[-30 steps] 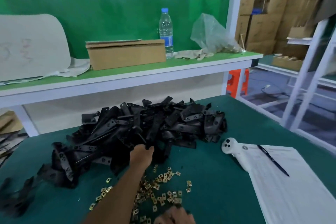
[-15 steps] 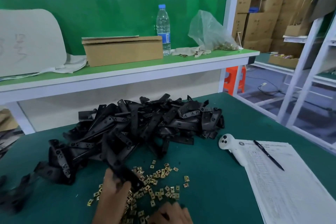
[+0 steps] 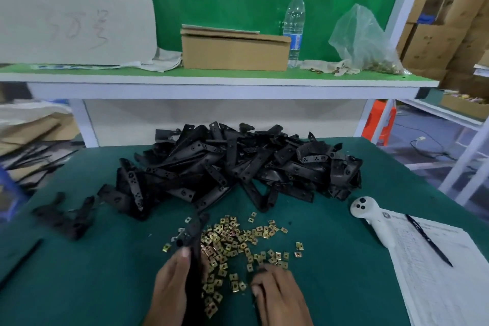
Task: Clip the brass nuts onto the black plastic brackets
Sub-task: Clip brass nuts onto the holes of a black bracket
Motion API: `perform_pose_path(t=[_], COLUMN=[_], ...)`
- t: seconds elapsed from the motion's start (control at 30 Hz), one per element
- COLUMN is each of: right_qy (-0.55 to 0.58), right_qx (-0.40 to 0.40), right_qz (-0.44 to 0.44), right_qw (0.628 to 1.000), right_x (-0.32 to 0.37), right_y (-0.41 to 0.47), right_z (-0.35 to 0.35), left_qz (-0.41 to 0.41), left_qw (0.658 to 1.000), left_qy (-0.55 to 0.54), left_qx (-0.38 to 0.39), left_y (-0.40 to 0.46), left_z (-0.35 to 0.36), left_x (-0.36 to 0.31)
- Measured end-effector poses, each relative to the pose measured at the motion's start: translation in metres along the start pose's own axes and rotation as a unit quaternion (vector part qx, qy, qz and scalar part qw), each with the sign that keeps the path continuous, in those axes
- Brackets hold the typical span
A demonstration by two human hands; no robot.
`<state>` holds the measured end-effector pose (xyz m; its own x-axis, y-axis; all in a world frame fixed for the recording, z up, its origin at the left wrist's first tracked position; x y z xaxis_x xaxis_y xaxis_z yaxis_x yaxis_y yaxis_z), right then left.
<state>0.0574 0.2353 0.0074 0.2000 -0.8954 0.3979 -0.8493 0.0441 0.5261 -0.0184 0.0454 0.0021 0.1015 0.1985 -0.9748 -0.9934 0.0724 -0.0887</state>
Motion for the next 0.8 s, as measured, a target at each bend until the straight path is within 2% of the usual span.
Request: perform_pose_path(t=[0.03,0.1,0.17,0.23,0.3,0.4,0.47,0.6,0.8], right_qy=[0.013,0.024,0.038,0.067,0.086,0.073,0.053,0.026,0.024], right_qx=[-0.008,-0.013,0.038,0.085,0.094,0.127,0.149,0.163,0.194], right_qz=[0.002,0.000,0.012,0.034,0.044,0.002,-0.045,-0.041,-0.080], right_qw=[1.000,1.000,0.999,0.994,0.991,0.989,0.986,0.985,0.977], right_x=[0.002,0.001,0.000,0.002,0.005,0.011,0.009,0.000,-0.003], right_y=[0.002,0.009,0.023,0.038,0.053,0.068,0.069,0.074,0.070], right_z=[0.000,0.003,0.009,0.015,0.022,0.039,0.049,0.050,0.053], left_qz=[0.019,0.001,-0.034,-0.057,-0.073,-0.054,-0.047,-0.061,-0.101], left_qw=[1.000,0.994,0.982,0.976,0.972,0.957,0.948,0.942,0.924], left_qy=[-0.008,-0.108,-0.185,-0.209,-0.217,-0.266,-0.302,-0.314,-0.305], left_qx=[0.010,-0.013,-0.008,0.024,0.052,0.101,0.086,0.103,0.207], left_y=[-0.003,0.000,0.000,0.000,-0.002,-0.005,-0.003,-0.005,-0.009], left_z=[-0.001,-0.007,-0.010,-0.014,-0.014,-0.011,-0.009,-0.007,-0.008], left_x=[0.000,0.003,-0.002,0.000,-0.001,-0.007,-0.011,-0.024,-0.020])
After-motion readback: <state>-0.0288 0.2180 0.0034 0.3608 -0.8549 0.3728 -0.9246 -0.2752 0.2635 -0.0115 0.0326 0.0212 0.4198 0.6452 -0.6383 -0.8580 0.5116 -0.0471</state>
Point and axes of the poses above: each hand's wrist, its own y-axis towards the middle knuckle, its own z-axis out of the palm, x = y × z, the point moved 2 cm from there along y, towards the middle knuckle, and after that the axes turned 3 degrees about y, right-handed, at the moved point
